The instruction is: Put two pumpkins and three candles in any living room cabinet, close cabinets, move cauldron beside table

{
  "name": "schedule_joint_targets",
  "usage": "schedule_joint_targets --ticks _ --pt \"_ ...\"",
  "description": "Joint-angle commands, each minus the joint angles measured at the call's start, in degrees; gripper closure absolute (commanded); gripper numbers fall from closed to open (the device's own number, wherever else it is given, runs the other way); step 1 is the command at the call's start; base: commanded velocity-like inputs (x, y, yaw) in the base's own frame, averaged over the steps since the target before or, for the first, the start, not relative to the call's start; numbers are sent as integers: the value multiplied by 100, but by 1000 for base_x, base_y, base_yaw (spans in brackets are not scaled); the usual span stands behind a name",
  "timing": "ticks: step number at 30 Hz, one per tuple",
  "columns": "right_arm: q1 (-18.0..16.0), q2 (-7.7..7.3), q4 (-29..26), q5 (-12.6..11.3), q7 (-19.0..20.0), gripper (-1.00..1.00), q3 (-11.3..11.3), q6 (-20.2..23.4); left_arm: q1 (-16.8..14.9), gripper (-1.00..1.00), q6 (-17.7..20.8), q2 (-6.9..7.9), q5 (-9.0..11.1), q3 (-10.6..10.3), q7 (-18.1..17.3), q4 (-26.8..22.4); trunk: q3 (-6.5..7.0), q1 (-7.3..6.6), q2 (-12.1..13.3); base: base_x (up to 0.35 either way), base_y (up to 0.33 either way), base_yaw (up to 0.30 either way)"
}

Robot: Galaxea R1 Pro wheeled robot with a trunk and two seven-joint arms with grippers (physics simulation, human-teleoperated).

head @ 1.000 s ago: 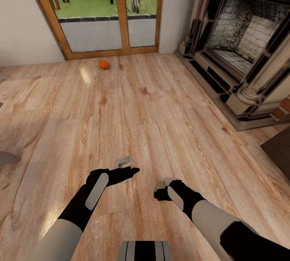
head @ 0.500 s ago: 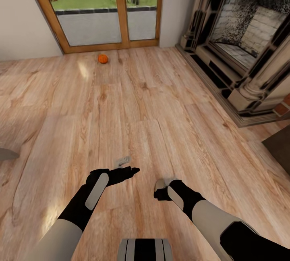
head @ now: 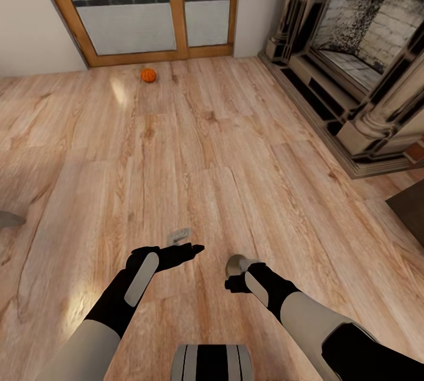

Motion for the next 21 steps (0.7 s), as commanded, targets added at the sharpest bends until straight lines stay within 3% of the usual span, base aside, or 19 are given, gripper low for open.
schedule_joint_targets --ticks 1,21 --pt "-2 -3 -11 -61 -47 -100 40 21 -2 -100 19 1 59 -4 51 -7 -4 -1 -2 0 0 0" --pt "1 -3 -11 -68 -48 -100 40 21 -2 -100 19 -6 57 -11 48 -7 -48 4 -4 0 0 0"
